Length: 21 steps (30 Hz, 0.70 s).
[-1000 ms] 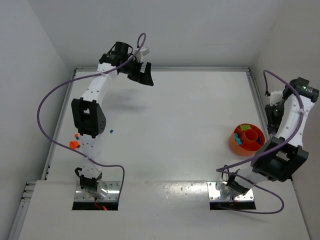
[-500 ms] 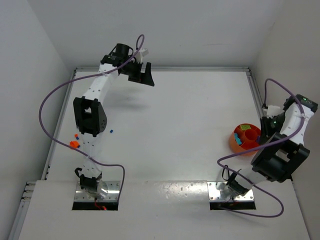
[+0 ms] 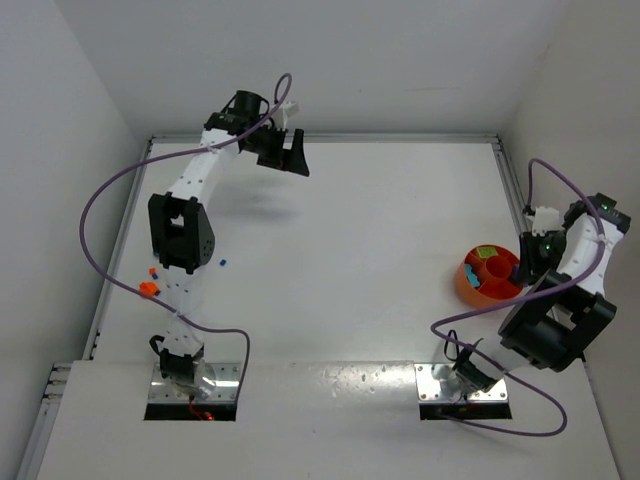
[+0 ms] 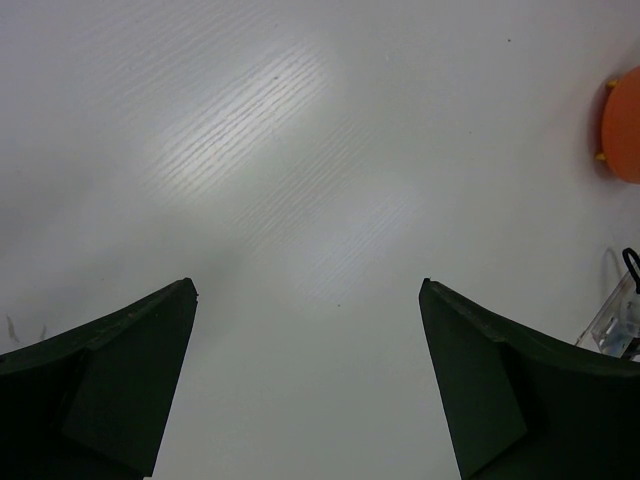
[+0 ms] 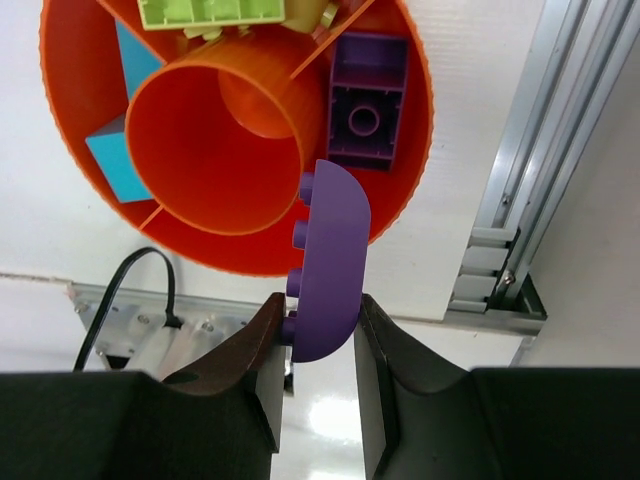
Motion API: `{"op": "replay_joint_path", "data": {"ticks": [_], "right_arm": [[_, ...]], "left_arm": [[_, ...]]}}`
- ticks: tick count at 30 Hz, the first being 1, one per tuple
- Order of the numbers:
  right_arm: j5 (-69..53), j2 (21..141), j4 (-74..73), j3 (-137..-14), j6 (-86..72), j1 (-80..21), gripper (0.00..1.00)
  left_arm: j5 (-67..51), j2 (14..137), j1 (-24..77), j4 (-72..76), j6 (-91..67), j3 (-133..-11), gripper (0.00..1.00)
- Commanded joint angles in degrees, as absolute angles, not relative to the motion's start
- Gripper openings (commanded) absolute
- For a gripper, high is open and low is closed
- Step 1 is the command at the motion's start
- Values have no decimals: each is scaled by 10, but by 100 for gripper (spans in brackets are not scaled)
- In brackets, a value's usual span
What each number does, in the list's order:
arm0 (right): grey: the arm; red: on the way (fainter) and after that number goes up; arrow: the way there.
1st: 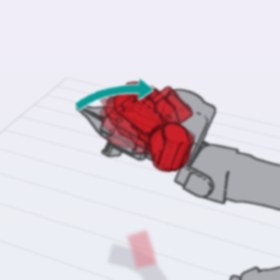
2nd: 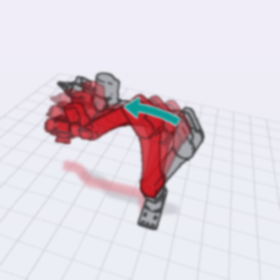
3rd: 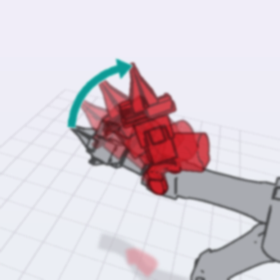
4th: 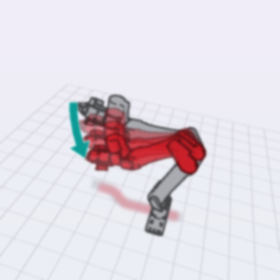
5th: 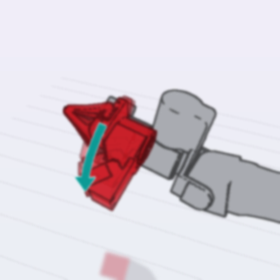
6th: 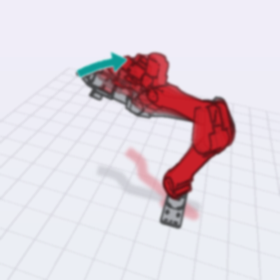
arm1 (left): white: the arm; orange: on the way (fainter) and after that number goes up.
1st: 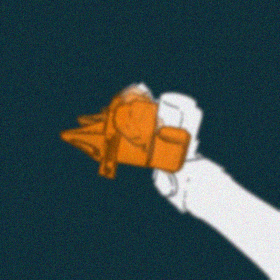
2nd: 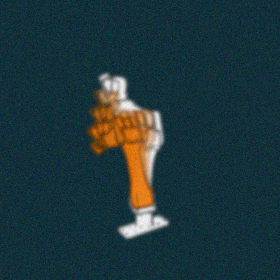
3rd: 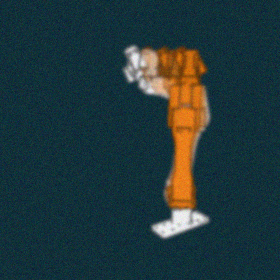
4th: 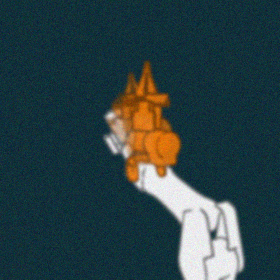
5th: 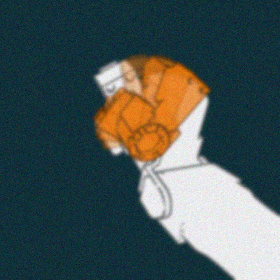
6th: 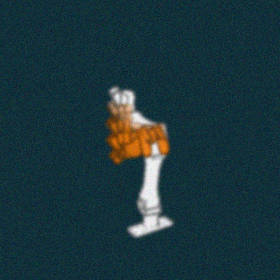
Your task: Sort the legos into containers by color
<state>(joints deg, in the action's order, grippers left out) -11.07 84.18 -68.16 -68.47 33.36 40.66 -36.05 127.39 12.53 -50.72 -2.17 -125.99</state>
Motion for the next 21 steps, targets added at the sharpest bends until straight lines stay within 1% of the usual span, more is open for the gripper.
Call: {"op": "replay_joint_path", "data": {"ticks": [1, 9, 10, 21], "right_arm": [[-129, 826, -646, -672, 334, 407, 1], [-134, 821, -601, -640, 322, 407, 1], [-141, 821, -601, -635, 322, 407, 2], [-147, 821, -570, -635, 306, 407, 2]], "left_arm": [[-359, 1247, 134, -497, -19, -1260, 100], [-353, 1242, 139, -497, -19, -1260, 100], [-353, 1242, 139, -497, -19, -1260, 100], [-353, 1247, 144, -497, -19, -1260, 100]]}}
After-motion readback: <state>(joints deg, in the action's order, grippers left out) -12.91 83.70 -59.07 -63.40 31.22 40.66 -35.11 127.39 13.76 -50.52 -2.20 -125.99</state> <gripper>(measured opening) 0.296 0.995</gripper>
